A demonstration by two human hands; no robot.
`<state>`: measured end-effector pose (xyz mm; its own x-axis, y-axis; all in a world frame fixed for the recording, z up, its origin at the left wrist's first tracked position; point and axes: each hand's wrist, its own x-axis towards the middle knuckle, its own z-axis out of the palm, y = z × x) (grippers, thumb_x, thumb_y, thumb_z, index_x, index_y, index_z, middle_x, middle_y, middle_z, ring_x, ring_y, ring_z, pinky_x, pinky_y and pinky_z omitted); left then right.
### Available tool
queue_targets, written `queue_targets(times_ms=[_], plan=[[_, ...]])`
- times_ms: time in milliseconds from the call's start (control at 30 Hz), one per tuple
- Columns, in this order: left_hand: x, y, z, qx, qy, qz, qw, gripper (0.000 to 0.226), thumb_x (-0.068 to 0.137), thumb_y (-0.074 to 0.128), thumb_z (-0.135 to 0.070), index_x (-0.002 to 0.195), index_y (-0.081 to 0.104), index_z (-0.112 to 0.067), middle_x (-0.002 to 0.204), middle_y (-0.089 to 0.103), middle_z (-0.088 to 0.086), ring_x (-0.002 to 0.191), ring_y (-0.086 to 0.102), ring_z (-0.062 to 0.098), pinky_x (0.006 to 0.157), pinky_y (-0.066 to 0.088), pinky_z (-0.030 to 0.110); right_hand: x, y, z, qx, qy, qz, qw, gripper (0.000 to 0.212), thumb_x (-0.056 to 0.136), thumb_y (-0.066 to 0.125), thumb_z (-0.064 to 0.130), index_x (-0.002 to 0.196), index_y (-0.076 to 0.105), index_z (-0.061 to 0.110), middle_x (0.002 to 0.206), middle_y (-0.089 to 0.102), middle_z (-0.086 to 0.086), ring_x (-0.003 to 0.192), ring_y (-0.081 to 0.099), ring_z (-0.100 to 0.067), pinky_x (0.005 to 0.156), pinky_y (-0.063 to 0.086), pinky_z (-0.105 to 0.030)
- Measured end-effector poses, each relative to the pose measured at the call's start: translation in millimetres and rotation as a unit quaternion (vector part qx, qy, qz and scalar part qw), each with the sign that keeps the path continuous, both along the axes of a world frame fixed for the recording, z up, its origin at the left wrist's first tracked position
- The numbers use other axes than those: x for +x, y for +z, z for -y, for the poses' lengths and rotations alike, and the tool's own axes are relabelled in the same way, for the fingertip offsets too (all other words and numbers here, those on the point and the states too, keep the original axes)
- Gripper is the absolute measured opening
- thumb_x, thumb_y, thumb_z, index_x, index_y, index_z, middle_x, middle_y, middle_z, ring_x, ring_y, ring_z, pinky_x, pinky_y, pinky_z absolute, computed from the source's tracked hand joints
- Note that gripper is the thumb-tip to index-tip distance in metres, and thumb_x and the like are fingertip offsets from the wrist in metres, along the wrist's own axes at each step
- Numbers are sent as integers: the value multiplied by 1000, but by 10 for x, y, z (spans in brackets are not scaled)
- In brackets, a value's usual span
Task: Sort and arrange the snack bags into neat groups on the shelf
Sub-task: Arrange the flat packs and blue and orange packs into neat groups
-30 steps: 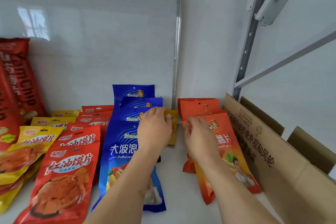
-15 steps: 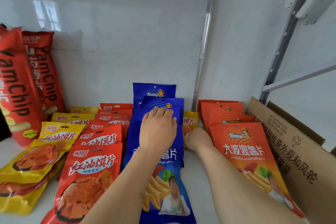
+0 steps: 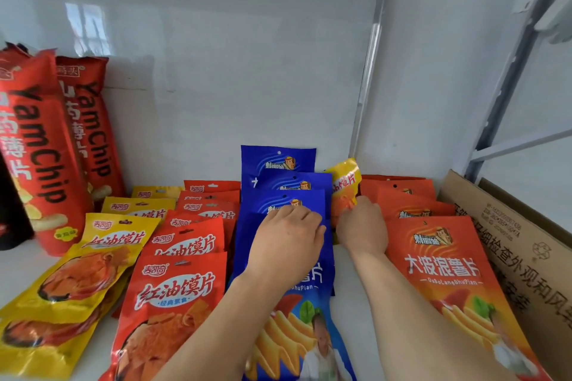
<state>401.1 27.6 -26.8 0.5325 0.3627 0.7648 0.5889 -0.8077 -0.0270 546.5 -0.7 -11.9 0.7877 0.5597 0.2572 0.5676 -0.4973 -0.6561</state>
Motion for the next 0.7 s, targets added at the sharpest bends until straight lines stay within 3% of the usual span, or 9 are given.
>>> queue_targets(times_ms=[67, 167, 367, 533, 700], plan=[[-29, 14, -1, 17, 1, -2, 1000, 33, 94, 45, -35, 79, 71, -20, 74, 68, -3, 67, 64, 17, 64, 54, 33, -19, 106, 73, 15, -13, 57, 998, 24, 99, 45, 22, 117, 53, 8, 117, 52, -13, 100, 59, -35, 68, 36, -34], [-107, -6, 5, 43, -3, -10, 999, 28, 93, 51, -32, 77, 70, -19, 72, 66, -3, 64, 61, 17, 60, 52, 32, -22, 218, 185, 51, -29, 105, 993, 25, 98, 47, 22, 119, 54, 9, 117, 51, -13, 98, 58, -36, 67, 37, -36], [-262, -3, 169, 61, -7, -26, 998, 39, 94, 38, -33, 78, 72, -19, 73, 68, -4, 65, 62, 17, 57, 53, 32, -31, 323, 442, 147, -43, 121, 981, 27, 100, 47, 22, 122, 56, 10, 118, 55, -15, 104, 56, -37, 68, 34, -35], [-510, -14, 438, 38, -8, -61, 997, 13, 91, 68, -29, 85, 72, -19, 77, 69, -4, 67, 63, 16, 58, 55, 33, -197, 341, 688, 222, -9, 91, 971, 28, 100, 49, 25, 124, 57, 11, 117, 60, -12, 106, 57, -33, 75, 41, -36], [-862, -77, 751, 24, -4, -85, 996, 15, 87, 75, -33, 80, 69, -21, 77, 68, -5, 68, 64, 15, 59, 55, 30, -565, 337, 899, 270, 45, 57, 960, 25, 100, 51, 26, 121, 58, 13, 116, 66, -7, 104, 61, -30, 74, 38, -30]])
